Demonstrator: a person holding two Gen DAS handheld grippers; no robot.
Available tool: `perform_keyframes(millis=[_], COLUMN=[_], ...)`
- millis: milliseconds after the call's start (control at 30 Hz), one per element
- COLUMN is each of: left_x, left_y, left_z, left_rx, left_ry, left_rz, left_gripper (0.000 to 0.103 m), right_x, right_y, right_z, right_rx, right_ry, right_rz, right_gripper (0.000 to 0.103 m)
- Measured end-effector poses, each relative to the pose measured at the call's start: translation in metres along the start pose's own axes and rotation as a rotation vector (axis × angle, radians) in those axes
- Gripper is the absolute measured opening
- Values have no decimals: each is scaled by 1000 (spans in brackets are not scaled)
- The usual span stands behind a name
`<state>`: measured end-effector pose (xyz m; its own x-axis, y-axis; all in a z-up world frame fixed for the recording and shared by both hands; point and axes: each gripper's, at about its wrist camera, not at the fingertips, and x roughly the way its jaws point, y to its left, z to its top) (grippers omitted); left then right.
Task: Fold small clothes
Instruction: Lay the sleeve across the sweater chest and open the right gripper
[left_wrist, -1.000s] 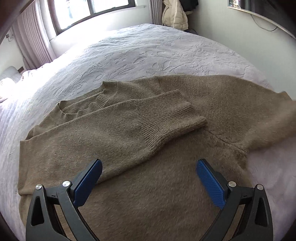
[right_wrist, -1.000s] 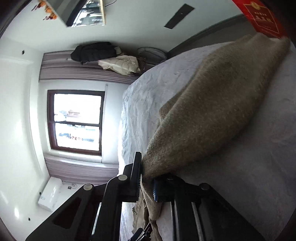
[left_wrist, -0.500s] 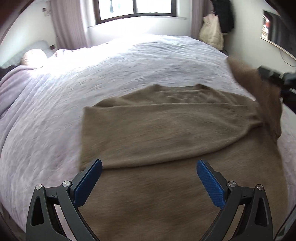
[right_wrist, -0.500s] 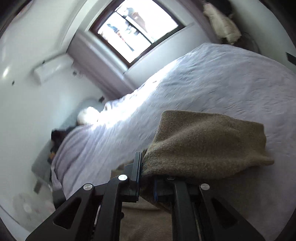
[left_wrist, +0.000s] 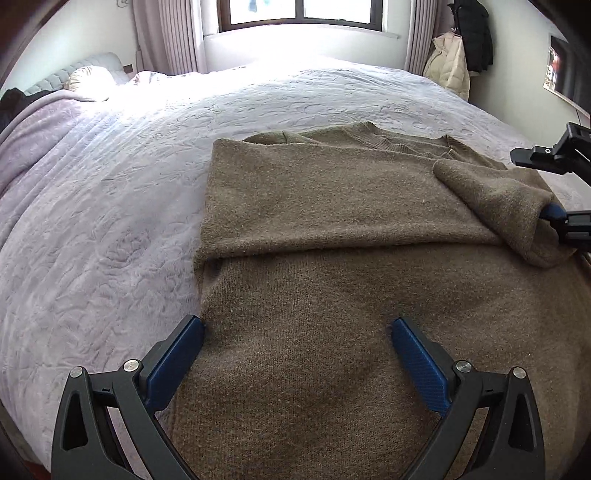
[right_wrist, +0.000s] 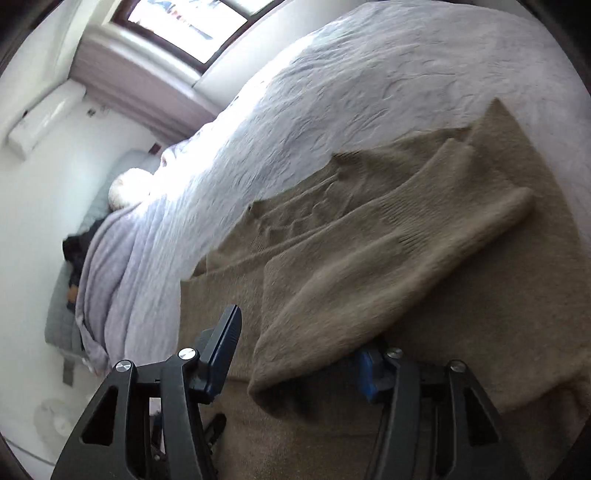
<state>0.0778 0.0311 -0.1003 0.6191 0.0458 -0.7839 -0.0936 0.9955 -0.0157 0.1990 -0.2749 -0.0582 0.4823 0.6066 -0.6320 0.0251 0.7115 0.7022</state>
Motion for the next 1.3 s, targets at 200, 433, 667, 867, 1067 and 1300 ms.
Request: perform_keyframes(millis=[200,433,667,867,1067,1300], left_x=[-4,-7,-7,-7,-12,-19], left_y=[3,6,9,11,28,76], left_z=[-5,-8,-10,-12,-6,51], left_rx=[-16,-28,-44,-48,-86,-111], left_ry=[-20,-36,-51,-53,-14,-27], left_rz=[-33,-47,-66,-71,-131,-168], left_gripper=[102,102,102,102,102,102], right_x=[9,60,139,69,-23,-92], right_y=[3,148,166,139,49,-3], right_z=[17,-26,-82,-58,-41,-2], right_rx=[124,-527,-666,-550,-245,-155], right_ry=[-67,125,395,250,116,-83], right_rz=[76,93,-27,-34,-51,-176], right_gripper=[6,10,67,67,67,67])
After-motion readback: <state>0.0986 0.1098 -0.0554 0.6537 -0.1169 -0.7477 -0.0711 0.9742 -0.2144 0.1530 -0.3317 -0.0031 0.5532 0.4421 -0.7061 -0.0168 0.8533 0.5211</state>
